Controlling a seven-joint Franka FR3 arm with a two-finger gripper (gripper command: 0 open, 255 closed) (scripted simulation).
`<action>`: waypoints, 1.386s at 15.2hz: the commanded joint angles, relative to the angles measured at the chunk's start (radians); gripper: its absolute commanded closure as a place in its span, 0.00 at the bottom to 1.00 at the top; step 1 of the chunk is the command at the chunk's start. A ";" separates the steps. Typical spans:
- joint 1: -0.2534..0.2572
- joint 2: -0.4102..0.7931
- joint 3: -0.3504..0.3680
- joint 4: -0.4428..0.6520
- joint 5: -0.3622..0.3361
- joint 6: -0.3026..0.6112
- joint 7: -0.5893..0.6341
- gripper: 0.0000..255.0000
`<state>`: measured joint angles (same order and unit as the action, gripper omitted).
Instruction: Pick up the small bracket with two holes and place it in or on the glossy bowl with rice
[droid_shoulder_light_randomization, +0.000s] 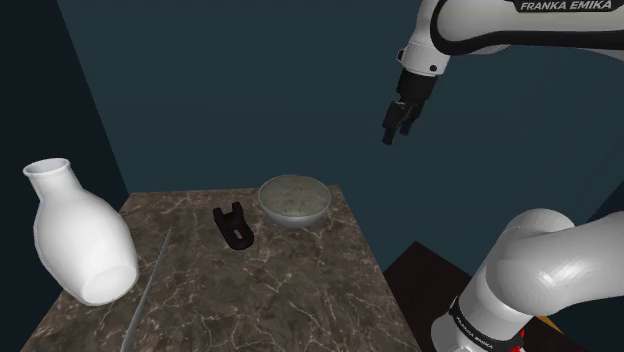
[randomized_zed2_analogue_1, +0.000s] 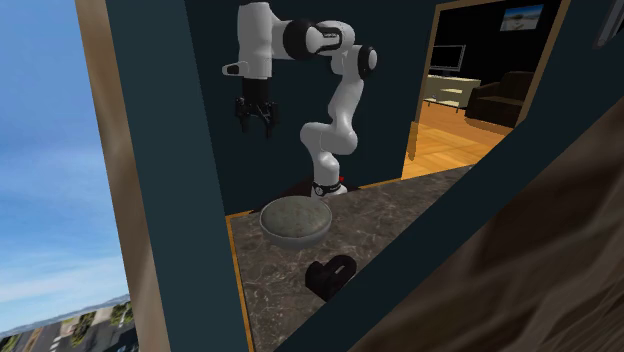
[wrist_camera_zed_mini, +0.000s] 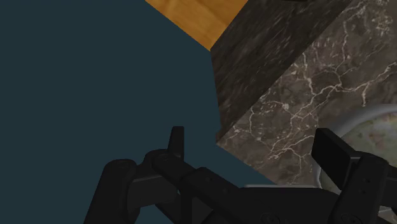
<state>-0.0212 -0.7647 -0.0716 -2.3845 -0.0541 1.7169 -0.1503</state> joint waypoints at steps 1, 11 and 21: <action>0.000 0.000 0.000 0.000 0.000 0.000 0.000 0.00; 0.077 0.167 0.175 -0.013 0.113 0.154 0.210 0.00; 0.132 0.433 0.337 0.093 0.161 0.301 0.415 0.00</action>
<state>0.1073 -0.3648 0.2508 -2.3112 0.1065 2.0048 0.2434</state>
